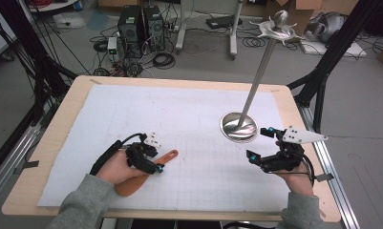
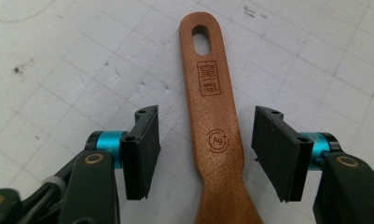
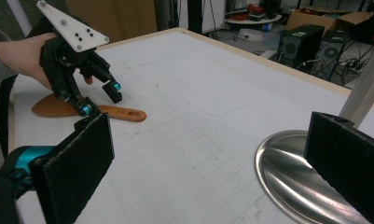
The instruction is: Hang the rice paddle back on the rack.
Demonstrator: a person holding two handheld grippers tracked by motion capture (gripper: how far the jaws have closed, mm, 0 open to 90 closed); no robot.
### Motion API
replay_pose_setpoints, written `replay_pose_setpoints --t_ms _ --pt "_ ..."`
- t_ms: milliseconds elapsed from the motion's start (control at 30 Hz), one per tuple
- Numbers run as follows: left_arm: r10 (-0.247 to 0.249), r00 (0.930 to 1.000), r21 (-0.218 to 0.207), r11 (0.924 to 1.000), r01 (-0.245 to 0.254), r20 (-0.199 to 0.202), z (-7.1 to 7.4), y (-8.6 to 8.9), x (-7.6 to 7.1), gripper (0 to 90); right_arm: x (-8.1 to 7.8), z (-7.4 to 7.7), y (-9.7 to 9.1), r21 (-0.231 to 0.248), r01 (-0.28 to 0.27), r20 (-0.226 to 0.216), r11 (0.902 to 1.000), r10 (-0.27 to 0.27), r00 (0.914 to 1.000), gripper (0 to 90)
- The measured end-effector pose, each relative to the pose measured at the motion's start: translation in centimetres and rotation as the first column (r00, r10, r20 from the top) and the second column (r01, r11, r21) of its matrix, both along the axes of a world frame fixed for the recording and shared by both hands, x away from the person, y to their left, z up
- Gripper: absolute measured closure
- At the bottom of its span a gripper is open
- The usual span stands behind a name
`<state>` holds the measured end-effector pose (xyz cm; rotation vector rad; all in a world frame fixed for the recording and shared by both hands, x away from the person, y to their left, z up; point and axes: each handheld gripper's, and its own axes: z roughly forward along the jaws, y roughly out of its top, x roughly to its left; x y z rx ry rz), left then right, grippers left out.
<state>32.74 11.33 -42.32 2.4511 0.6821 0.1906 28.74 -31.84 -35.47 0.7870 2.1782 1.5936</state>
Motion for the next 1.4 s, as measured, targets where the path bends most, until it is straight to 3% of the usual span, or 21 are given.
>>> replay_pose_setpoints --t_ms 633,800,1200,1400 --pt "0.034 0.9994 0.004 0.9994 -0.034 0.003 0.05 0.25 -0.41 53.1 0.07 -0.04 0.02 -0.003 -0.007 0.002 1.0 0.007 1.0 0.3" --pt "0.023 0.9997 0.009 0.9997 -0.023 0.006 0.14 0.05 -0.68 62.8 0.06 -0.02 0.06 0.001 -0.01 0.001 0.9999 0.01 0.9999 0.2" --pt "0.04 0.9992 -0.01 0.9992 -0.04 -0.004 0.11 0.2 -0.68 64.9 0.04 0.01 0.02 0.007 -0.017 0.005 0.9998 0.017 0.9998 0.2" --pt "0.036 0.9991 -0.015 0.9993 -0.036 0.021 0.22 0.26 -1.01 65.0 0.05 0.03 0.0 0.008 -0.019 0.013 0.9998 0.019 0.9997 0.2"
